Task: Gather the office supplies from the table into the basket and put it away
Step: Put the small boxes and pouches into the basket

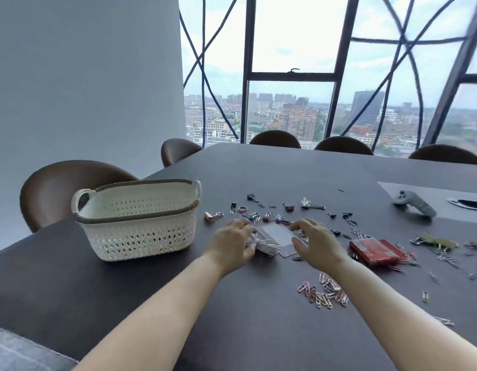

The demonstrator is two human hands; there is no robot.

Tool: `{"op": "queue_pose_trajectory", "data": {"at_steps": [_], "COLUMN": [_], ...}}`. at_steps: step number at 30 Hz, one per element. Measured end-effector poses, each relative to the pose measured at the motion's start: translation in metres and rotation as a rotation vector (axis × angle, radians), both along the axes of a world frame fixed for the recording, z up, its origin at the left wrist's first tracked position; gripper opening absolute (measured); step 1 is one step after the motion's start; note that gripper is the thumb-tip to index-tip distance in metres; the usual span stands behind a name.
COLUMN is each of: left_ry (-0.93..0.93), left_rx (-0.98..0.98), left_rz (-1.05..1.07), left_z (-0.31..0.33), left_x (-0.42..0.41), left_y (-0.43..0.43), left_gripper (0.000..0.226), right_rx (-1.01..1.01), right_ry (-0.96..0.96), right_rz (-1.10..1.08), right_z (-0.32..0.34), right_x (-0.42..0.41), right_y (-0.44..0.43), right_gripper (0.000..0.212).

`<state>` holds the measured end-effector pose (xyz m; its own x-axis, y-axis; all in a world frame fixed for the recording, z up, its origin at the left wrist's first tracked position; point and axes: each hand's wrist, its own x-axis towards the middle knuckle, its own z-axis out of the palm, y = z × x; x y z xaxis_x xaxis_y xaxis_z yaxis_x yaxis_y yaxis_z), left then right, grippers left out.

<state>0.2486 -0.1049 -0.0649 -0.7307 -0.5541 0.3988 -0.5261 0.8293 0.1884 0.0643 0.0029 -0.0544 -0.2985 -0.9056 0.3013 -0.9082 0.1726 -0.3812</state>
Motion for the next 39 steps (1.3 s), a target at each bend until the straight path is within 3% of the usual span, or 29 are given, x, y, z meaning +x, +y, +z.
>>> {"op": "queue_pose_trajectory", "data": {"at_steps": [5,9,15,20,24,28,30,34,37,39], "left_ry": [-0.303,-0.398,-0.531,-0.671,-0.54,-0.228,-0.213,-0.475,-0.745,-0.833], "left_rx": [0.189,0.122,0.247,-0.049,-0.124,-0.098,-0.121,-0.15,0.003,0.145], "left_rz": [0.034,0.132,0.014,0.07,0.062,0.075,0.07,-0.063,-0.11,-0.095], "left_z": [-0.018,-0.021,-0.002,0.005,0.004,0.008,0.012,0.015,0.019,0.019], "left_x": [-0.068,-0.094,-0.089,-0.085,-0.089,-0.096,-0.104,-0.131,-0.147,-0.154], "left_y": [0.019,0.029,0.015,0.002,0.008,0.015,0.011,-0.006,-0.017,-0.025], "left_gripper": [0.063,0.064,0.068,0.039,0.028,0.028,0.03,0.039,0.062,0.064], "right_rx": [0.176,0.305,0.117,0.118,0.123,0.111,0.115,0.115,0.103,0.107], "right_ry": [0.02,-0.01,-0.033,-0.092,-0.121,-0.127,-0.115,-0.107,-0.112,-0.113], "right_rz": [-0.285,-0.446,-0.513,-0.507,-0.515,-0.521,-0.518,-0.513,-0.505,-0.5], "right_z": [-0.017,-0.04,-0.042,-0.042,-0.045,-0.047,-0.048,-0.049,-0.049,-0.049], "right_x": [-0.068,-0.101,-0.116,-0.113,-0.113,-0.114,-0.114,-0.116,-0.117,-0.117], "right_y": [0.053,0.07,0.071,0.076,0.079,0.08,0.079,0.078,0.074,0.073], "right_gripper": [0.042,0.066,0.045,0.051,0.052,0.054,0.054,0.051,0.049,0.05]}}
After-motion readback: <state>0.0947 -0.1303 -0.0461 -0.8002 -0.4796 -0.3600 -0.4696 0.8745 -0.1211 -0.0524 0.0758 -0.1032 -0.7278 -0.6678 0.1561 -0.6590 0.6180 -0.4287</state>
